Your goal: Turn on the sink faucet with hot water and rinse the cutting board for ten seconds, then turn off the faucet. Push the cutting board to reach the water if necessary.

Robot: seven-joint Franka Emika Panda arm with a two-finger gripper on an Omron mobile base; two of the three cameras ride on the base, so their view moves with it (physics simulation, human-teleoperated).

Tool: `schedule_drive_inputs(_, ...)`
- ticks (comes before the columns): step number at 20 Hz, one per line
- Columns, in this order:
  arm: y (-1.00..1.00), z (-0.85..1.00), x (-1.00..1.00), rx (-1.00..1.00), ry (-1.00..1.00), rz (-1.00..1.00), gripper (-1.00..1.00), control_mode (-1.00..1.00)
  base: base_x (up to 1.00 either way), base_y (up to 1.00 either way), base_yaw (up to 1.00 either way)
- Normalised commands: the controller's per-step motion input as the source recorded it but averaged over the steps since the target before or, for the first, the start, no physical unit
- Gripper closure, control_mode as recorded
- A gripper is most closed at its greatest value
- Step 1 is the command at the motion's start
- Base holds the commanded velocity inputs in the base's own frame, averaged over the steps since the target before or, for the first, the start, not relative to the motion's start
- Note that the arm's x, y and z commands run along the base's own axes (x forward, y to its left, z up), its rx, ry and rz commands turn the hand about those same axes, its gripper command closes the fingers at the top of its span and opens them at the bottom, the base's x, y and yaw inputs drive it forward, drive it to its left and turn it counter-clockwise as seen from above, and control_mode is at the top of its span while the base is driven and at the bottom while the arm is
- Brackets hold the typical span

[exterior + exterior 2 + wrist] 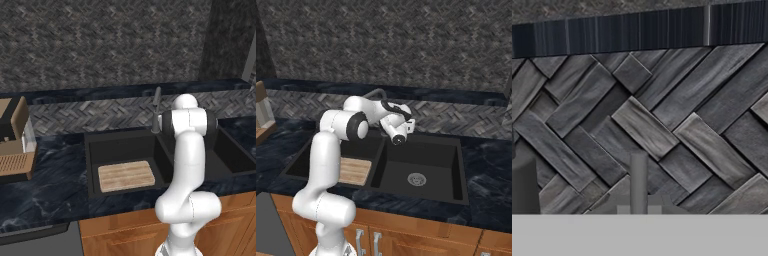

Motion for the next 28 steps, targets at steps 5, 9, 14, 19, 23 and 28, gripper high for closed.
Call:
schedule_drive_inputs(5, -0.64, 0.0, -0.4, 0.0, 0.0, -0.02, 1.0, -1.0, 0.0, 0.0, 0.0)
schedule_drive_inputs(9, -0.8, 0.0, -0.51, 0.01, 0.0, -0.01, 1.0, -1.0, 0.0, 0.0, 0.0)
schedule_drive_inputs(14, -0.87, 0.0, -0.46, 0.02, 0.0, -0.01, 1.0, -1.0, 0.0, 0.0, 0.0)
schedule_drive_inputs(19, -0.94, 0.0, -0.31, 0.03, 0.0, -0.03, 1.0, -1.0, 0.0, 0.0, 0.0)
schedule_drive_inputs(23, -0.96, 0.0, -0.34, 0.04, 0.0, -0.03, 1.0, -1.0, 0.0, 0.0, 0.0)
schedule_drive_inputs(28, -1.0, 0.0, -0.39, 0.05, 0.0, -0.04, 1.0, -1.0, 0.0, 0.0, 0.0)
